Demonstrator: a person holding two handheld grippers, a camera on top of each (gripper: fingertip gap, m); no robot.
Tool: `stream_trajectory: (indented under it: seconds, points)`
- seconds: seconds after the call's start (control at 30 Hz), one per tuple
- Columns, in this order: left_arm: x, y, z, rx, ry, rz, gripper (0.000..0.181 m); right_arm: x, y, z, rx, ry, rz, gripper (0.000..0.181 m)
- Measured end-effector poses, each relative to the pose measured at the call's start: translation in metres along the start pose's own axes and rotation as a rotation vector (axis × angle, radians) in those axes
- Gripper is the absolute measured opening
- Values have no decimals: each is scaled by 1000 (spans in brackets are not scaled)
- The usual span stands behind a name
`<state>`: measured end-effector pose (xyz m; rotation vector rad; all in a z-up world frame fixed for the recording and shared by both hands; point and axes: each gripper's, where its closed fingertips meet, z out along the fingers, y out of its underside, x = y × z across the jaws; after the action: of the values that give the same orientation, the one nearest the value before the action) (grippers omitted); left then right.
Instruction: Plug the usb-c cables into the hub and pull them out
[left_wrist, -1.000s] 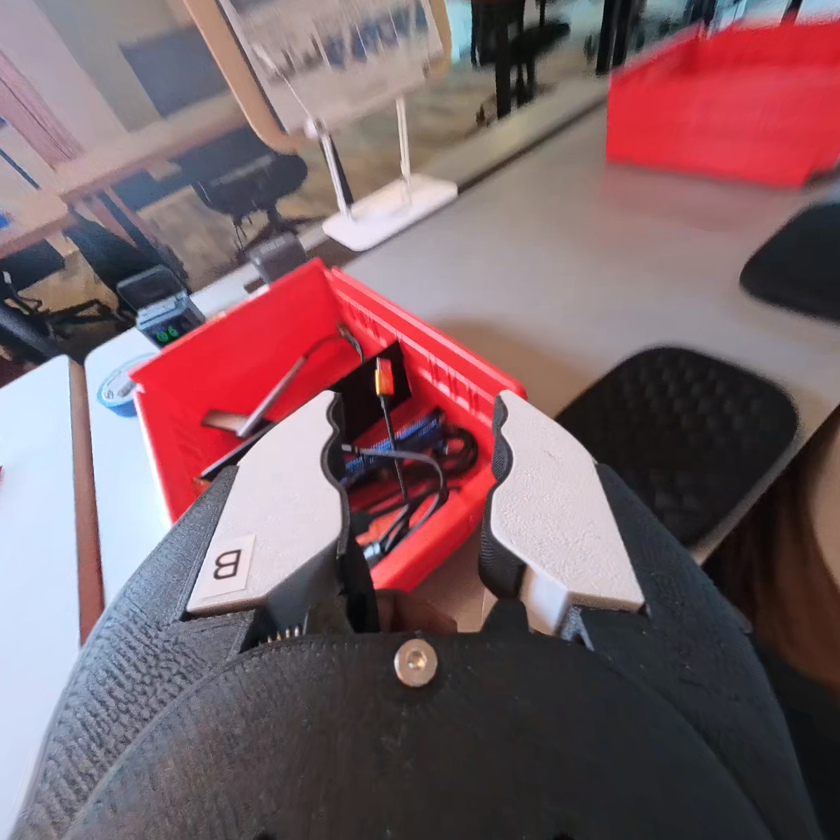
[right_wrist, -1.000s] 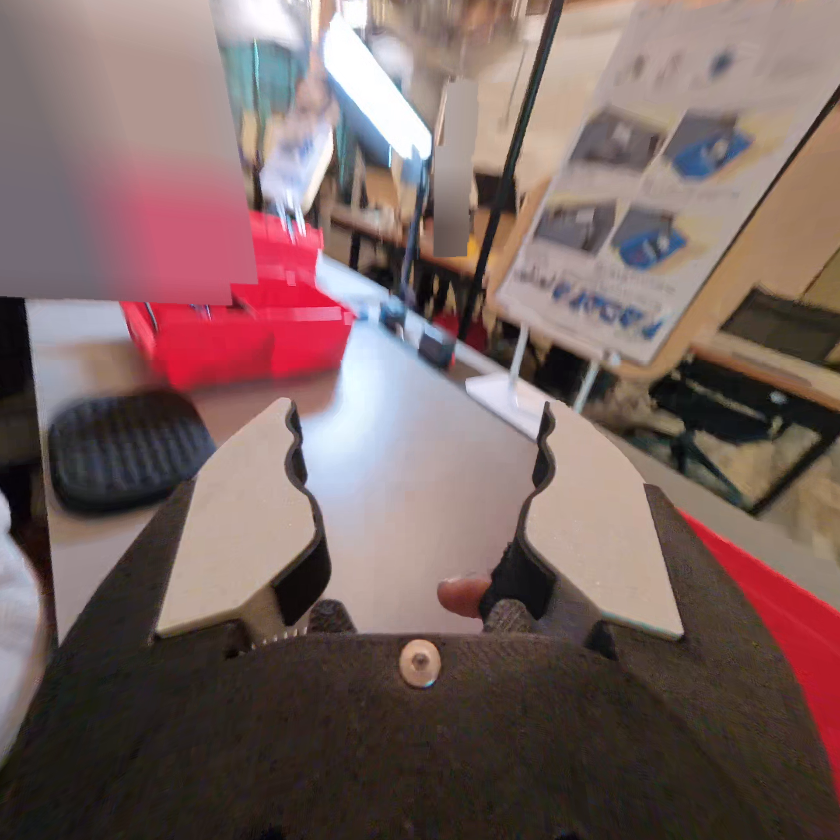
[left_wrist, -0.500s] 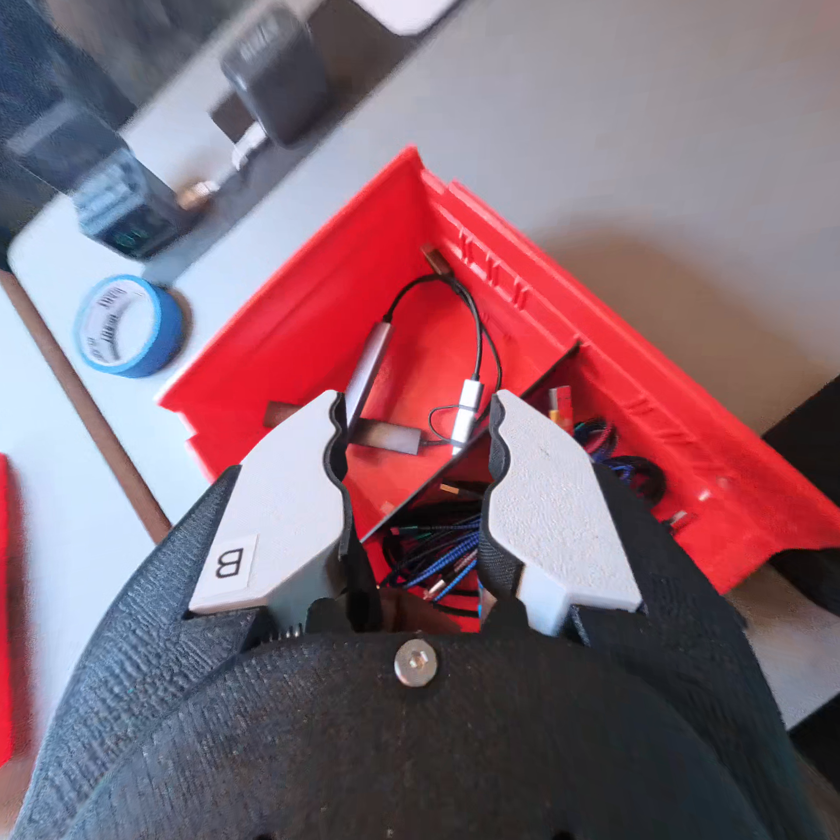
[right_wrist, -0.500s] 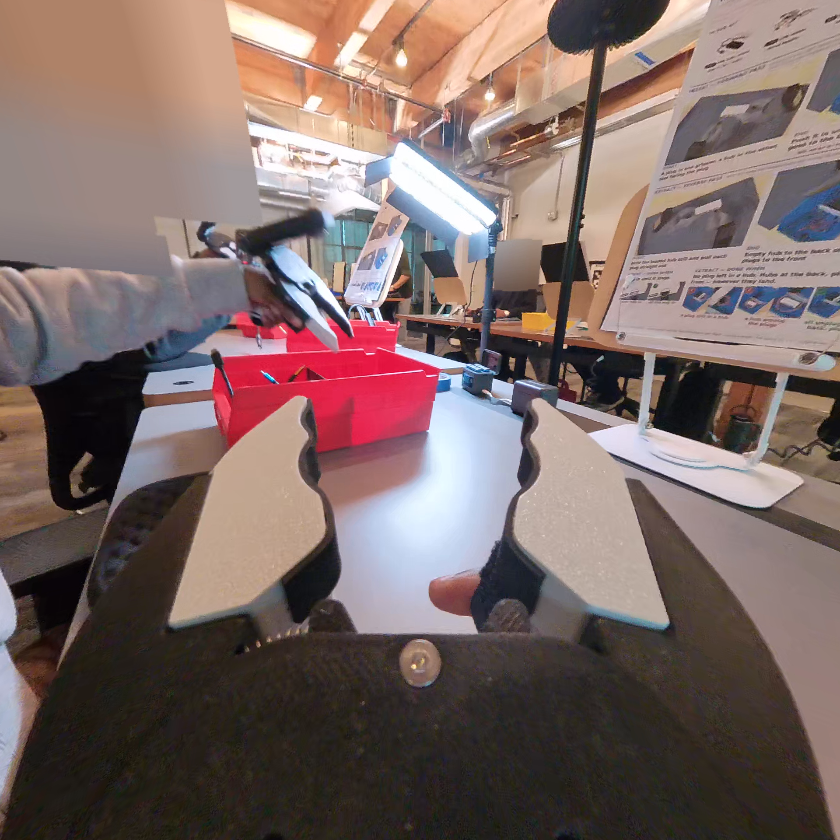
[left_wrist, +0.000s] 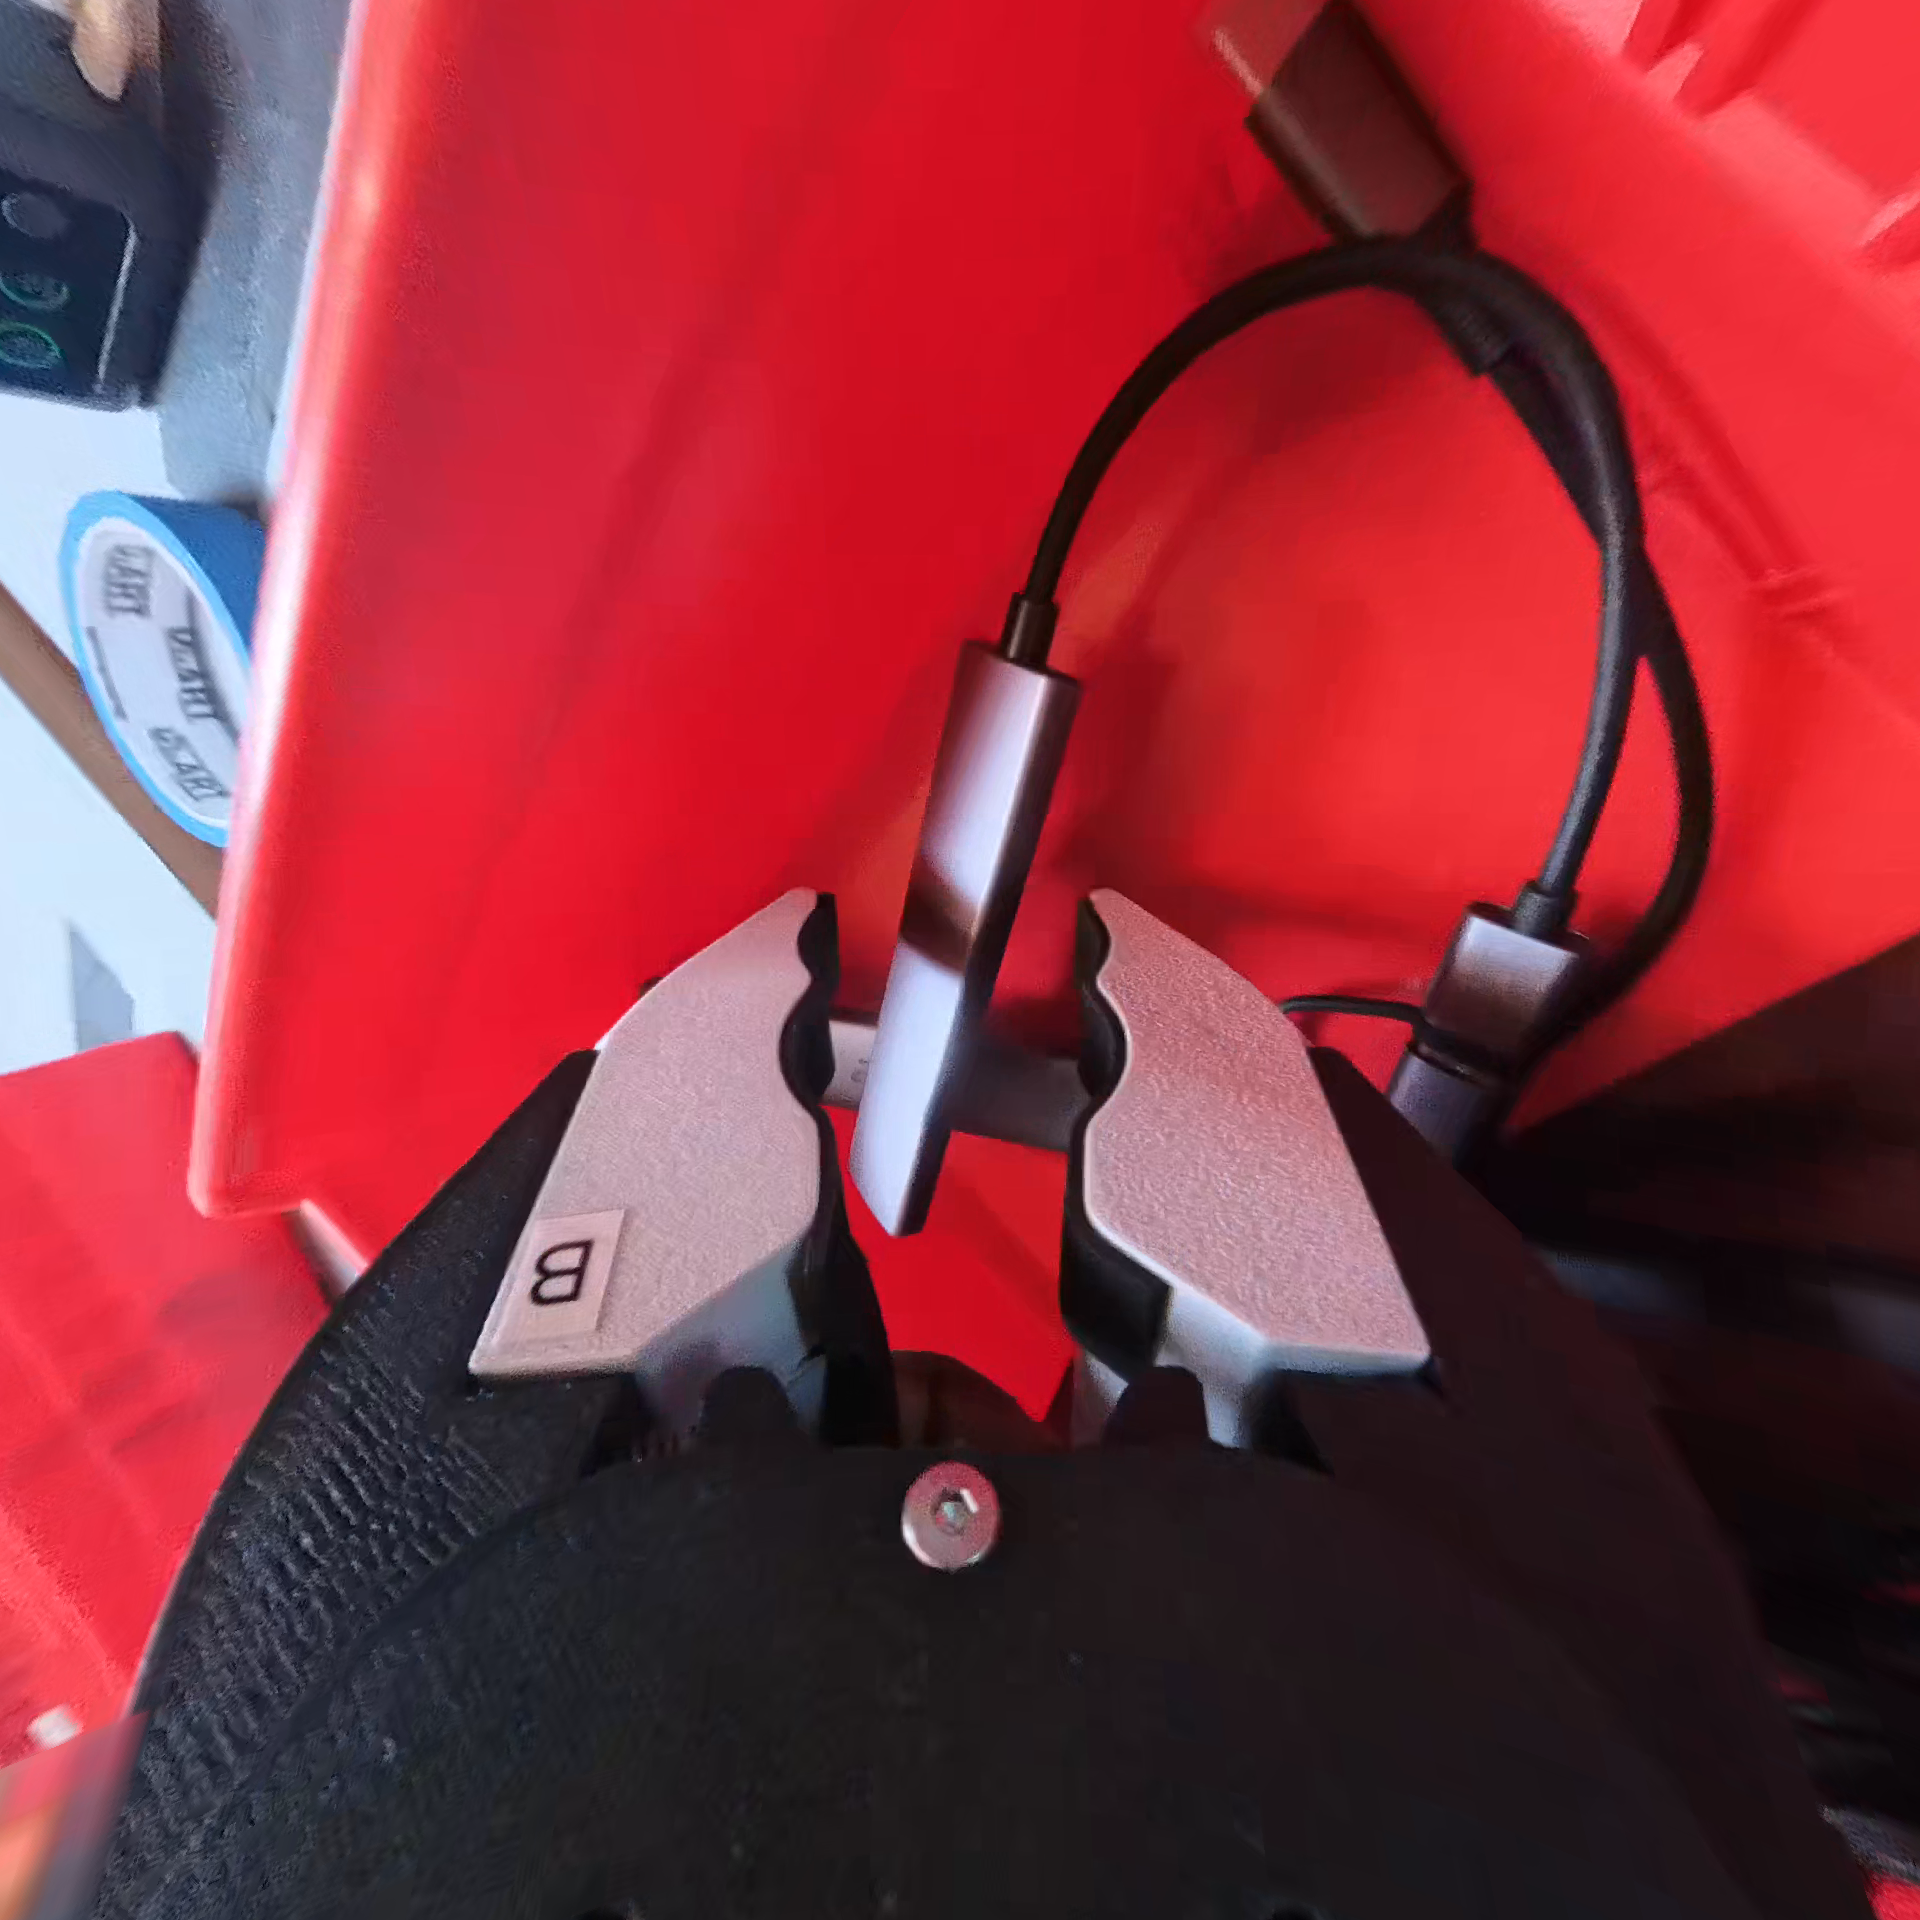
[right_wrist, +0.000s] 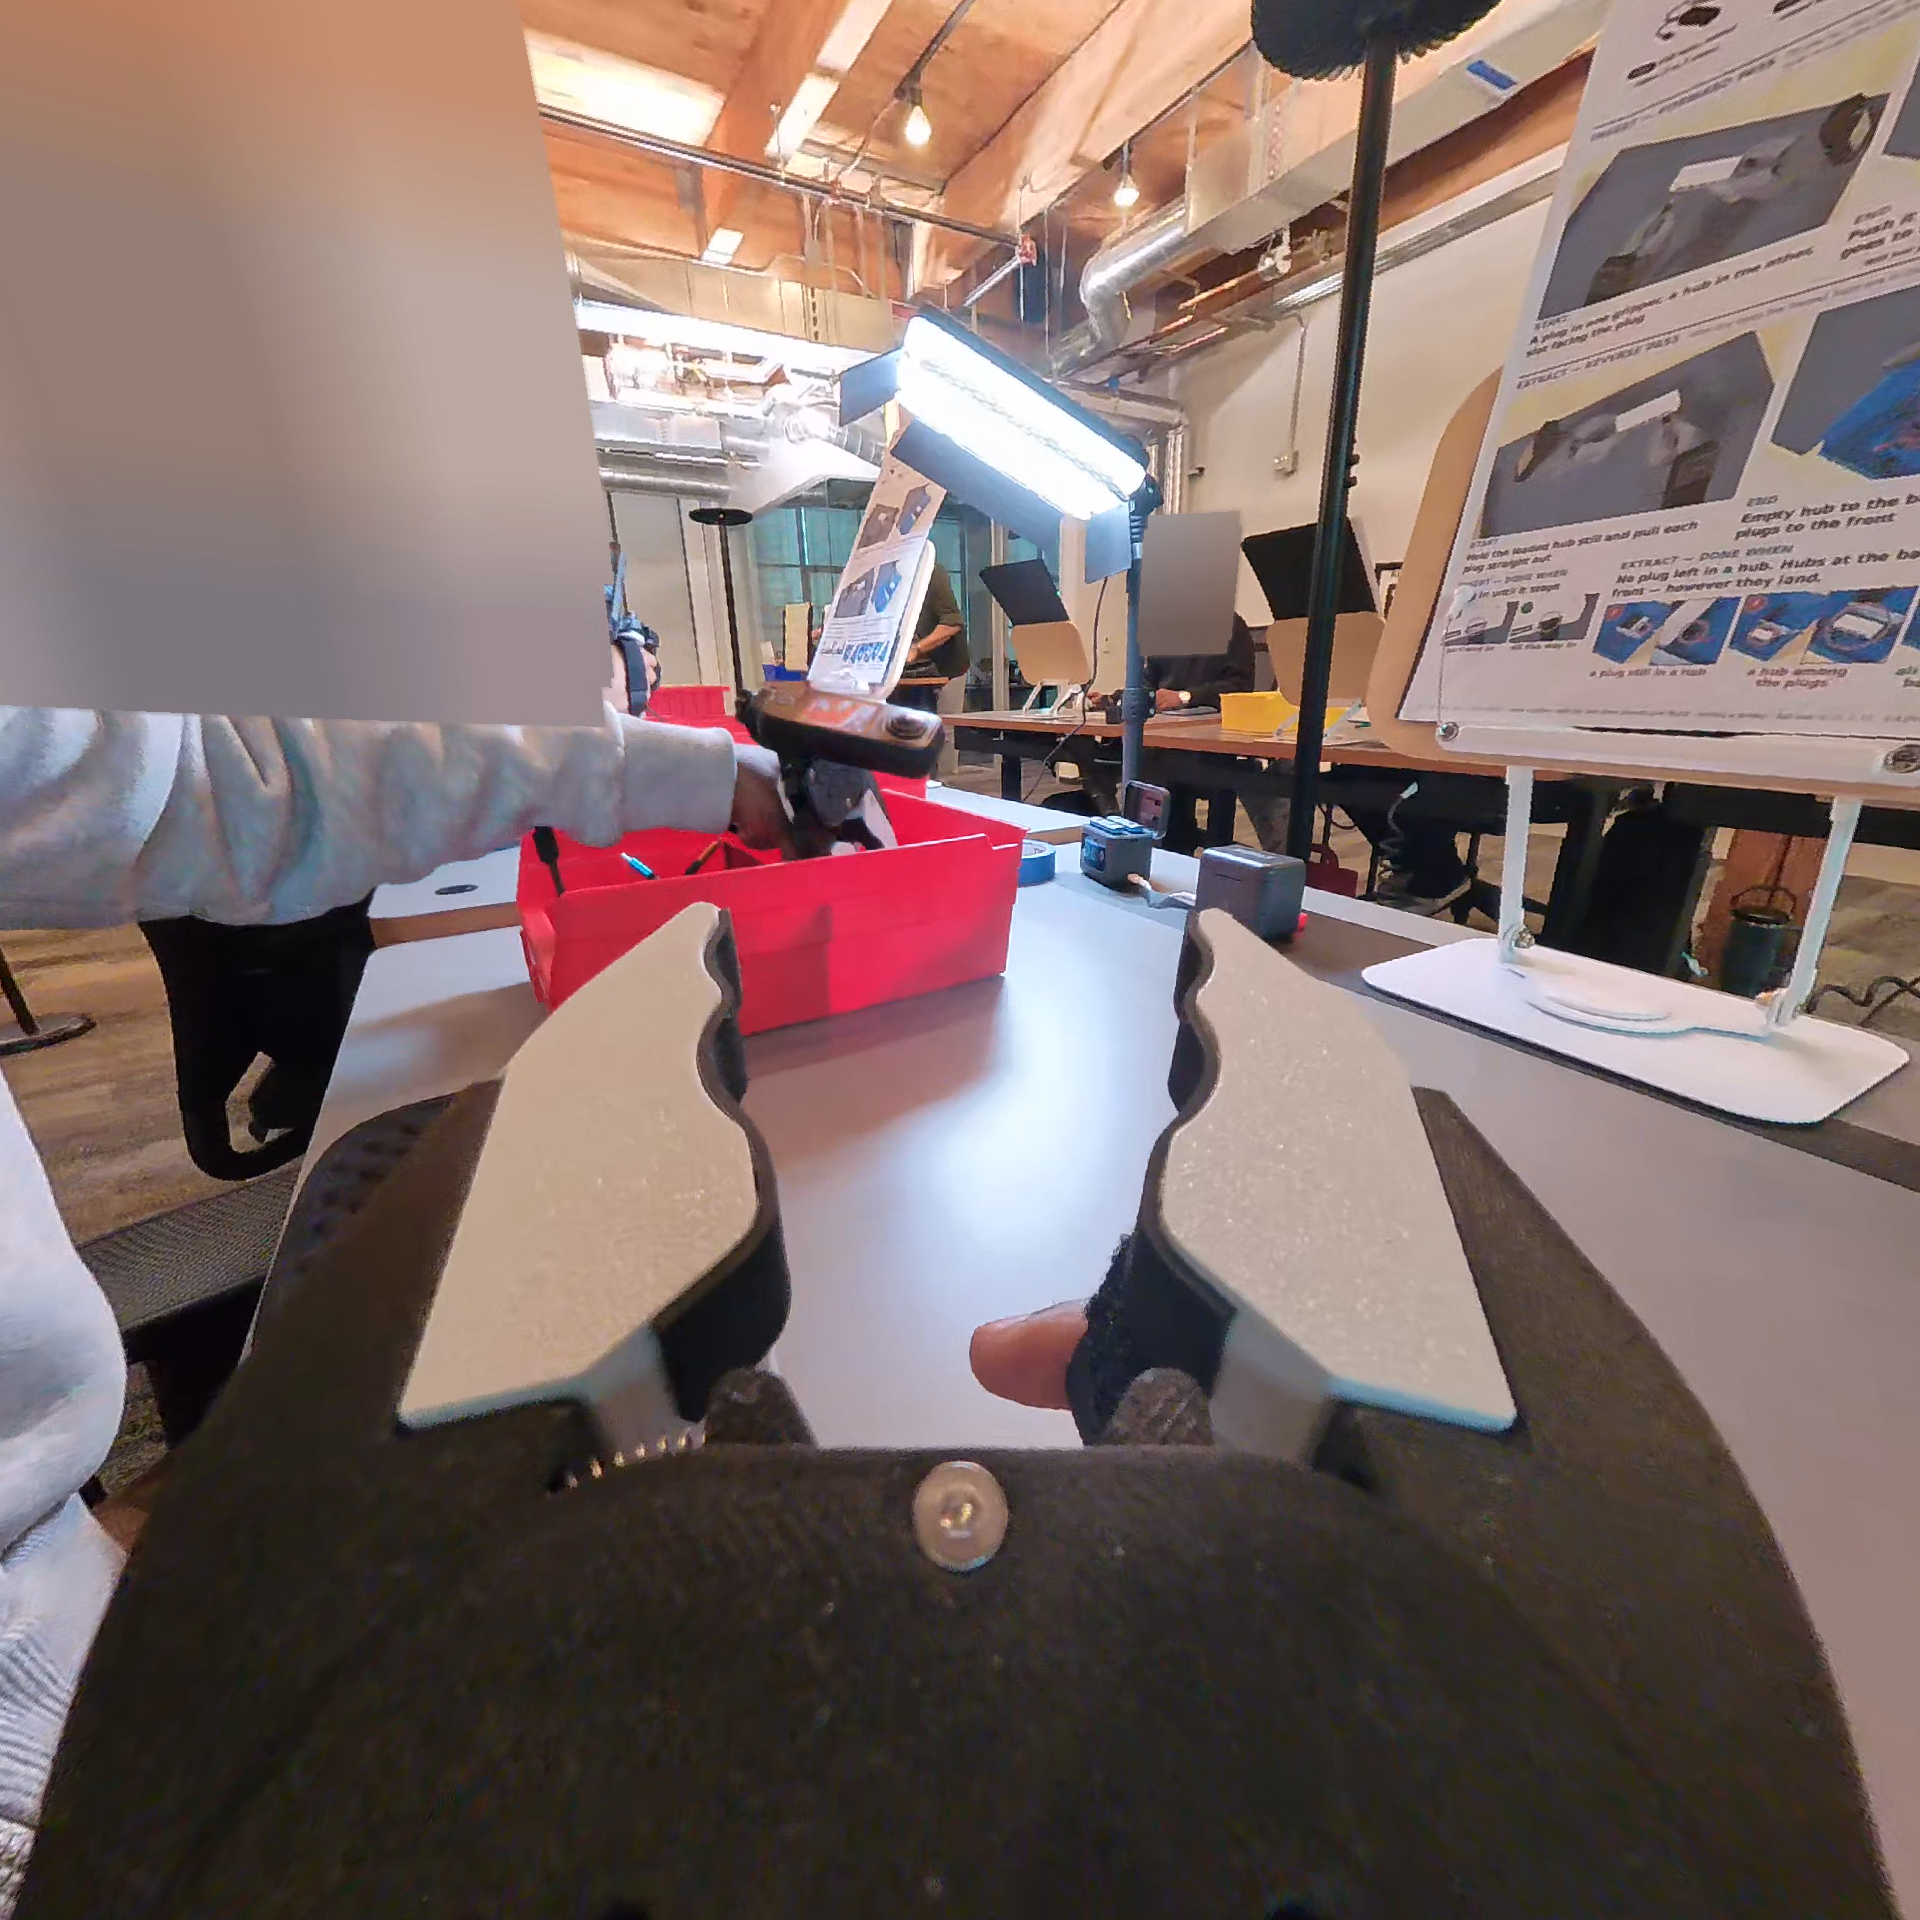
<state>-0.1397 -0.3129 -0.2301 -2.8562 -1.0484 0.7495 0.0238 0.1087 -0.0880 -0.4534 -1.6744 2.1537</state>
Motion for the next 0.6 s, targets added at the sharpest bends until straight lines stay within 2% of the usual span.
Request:
stream_trajectory:
  seconds: [0.03,0.07,0.13,0.23,0.4,0.6]
  points:
    - [-1,1,3,-16,-26,29,38,0,1,0,-3,0,-1,81]
    - [-1,3,6,-42,-53,65,21,0,1,0,-5,0,-3,80]
    - [-4,8,9,-97,-111,145,10,0,2,0,-10,2,-12,79]
    - [-6,7,5,-92,-149,159,10,-1,2,0,-13,3,-19,78]
    - [-17,0,-26,-37,-227,123,10,-2,3,0,-18,-2,-20,75]
    - [-45,-13,-92,52,-386,84,10,-3,5,1,-32,3,-45,74]
